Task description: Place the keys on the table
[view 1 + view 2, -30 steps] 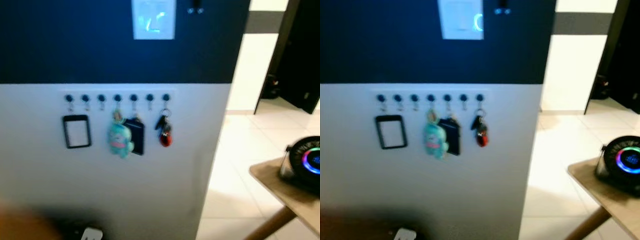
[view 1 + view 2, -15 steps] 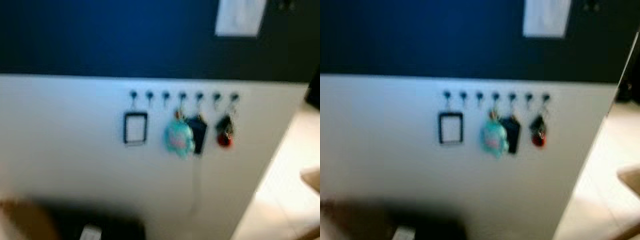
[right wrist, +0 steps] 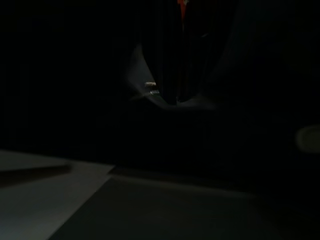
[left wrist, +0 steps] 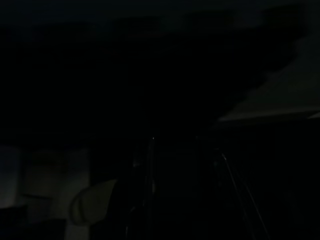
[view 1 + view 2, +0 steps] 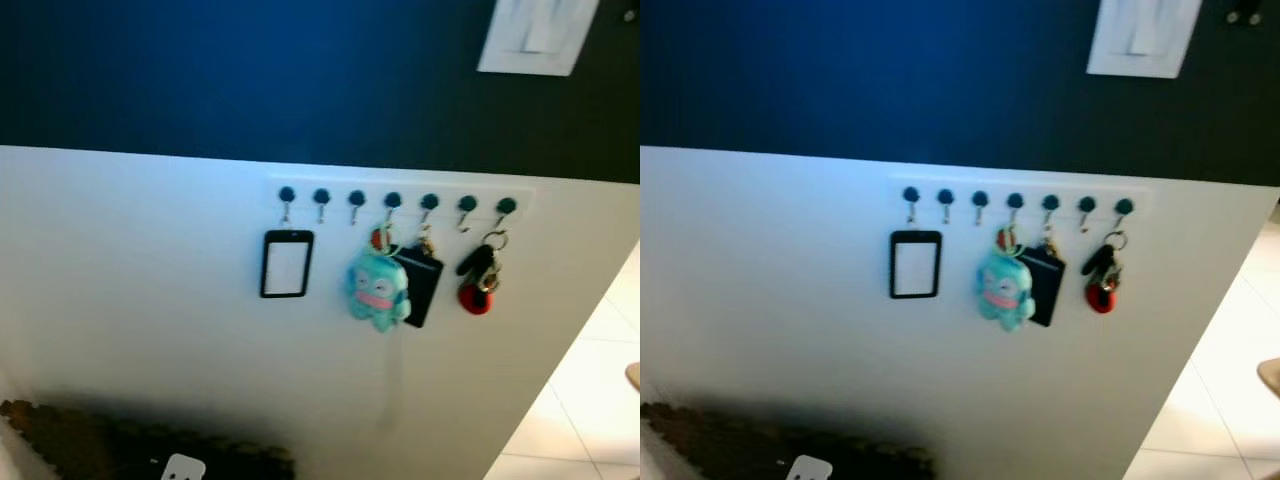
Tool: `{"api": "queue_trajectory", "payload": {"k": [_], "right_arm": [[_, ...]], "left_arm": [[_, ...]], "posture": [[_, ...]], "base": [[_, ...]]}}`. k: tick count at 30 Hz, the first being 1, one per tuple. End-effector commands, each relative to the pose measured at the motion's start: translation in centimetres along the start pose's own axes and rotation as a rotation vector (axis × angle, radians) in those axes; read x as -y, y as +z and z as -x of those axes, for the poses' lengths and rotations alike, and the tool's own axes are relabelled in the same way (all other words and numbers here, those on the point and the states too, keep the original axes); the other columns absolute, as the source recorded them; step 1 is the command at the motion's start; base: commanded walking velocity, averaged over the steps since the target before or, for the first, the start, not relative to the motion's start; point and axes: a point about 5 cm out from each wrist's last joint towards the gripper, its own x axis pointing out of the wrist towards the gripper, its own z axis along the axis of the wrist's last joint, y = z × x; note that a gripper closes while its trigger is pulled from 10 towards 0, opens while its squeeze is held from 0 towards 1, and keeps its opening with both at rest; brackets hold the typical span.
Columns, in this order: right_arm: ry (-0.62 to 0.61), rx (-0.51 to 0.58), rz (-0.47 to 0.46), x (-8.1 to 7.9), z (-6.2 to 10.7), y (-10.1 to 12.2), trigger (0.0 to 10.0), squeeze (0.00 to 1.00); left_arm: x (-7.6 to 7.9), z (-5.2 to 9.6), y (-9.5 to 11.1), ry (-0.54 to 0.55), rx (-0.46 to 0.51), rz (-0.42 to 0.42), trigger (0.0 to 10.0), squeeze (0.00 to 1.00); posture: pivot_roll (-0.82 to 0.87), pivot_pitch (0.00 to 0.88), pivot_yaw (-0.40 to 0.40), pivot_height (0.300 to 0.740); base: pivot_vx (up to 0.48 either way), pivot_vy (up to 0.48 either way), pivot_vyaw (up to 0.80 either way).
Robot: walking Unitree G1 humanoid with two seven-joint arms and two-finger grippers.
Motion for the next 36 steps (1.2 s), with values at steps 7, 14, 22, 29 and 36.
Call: {"api": "queue_trajectory", "payload": {"k": [7, 14, 22, 29, 36], "right_arm": [[-0.003, -0.012, -0.006, 0.2, 0.1, -0.4, 10.0, 0.00], [0.018, 0.014, 0.000, 0.0, 0.0, 0.3, 10.0, 0.00], [0.042, 0.114, 0.030, -0.3, -0.5, 2.5, 10.0, 0.00], [0.311, 0.636, 0.071, -2.4, 1.7, 10.6, 10.0, 0.00], [0.531, 0.914, 0.098, -3.9, 6.9, 15.3, 10.0, 0.00]], "left_arm": [[-0.2, 0.2, -0.2, -0.004, -0.003, 0.010, 10.0, 0.00], [-0.3, 0.4, -0.4, 0.002, 0.000, 0.005, 10.0, 0.00], [-0.3, 0.4, -0.1, -0.003, 0.031, -0.024, 10.0, 0.00], [1.0, 1.0, 3.6, -0.091, 0.329, -0.044, 10.0, 0.00], [1.9, 1.5, 7.1, -0.120, 0.505, -0.001, 10.0, 0.00]], "posture": [[0.04, 0.015, 0.004, 0.740], [0.04, 0.020, 0.000, 0.740], [0.05, 0.027, 0.002, 0.740], [0.05, 0.034, 0.006, 0.740], [0.04, 0.043, 0.008, 0.740]], "base": [[0.000, 0.000, 0.00], [0.000, 0.000, 0.00], [0.000, 0.000, 0.00], [0.000, 0.000, 0.00], [0.000, 0.000, 0.00]]}}
